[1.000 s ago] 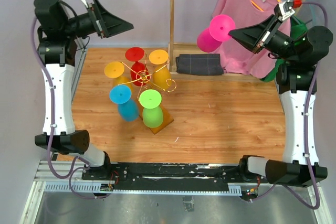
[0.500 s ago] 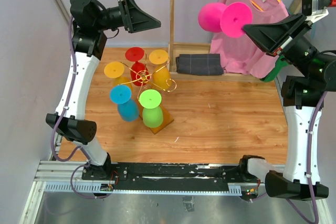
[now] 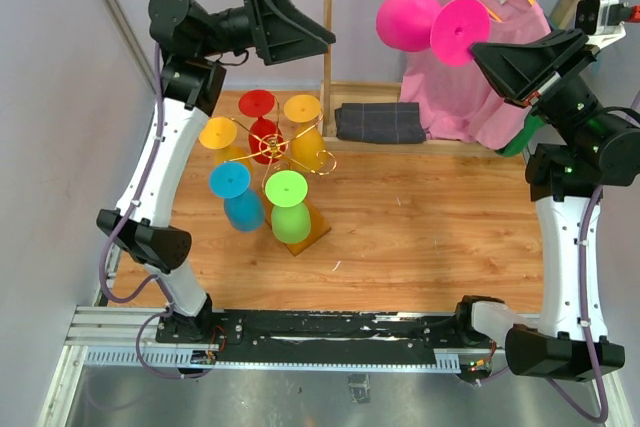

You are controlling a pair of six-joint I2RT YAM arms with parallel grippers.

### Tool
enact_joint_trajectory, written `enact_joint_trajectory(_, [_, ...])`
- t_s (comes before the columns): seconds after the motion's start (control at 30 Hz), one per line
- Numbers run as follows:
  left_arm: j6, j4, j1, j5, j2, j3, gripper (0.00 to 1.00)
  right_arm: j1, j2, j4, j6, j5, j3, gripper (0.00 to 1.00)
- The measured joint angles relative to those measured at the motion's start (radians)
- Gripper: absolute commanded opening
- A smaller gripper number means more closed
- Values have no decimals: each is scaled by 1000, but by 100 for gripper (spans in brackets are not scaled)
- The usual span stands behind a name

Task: Take the wine glass off the wine glass rack
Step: Place the wine glass at the center of the board.

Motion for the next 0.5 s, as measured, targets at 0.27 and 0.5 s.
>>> enact_joint_trajectory(0.27, [-1, 35, -74, -25, 67, 62, 100, 9, 2, 45, 21, 8, 5, 1])
enact_joint_trajectory(0.5, [-2, 40, -82, -66, 121, 78, 99, 69, -13, 50, 12, 13, -6, 1])
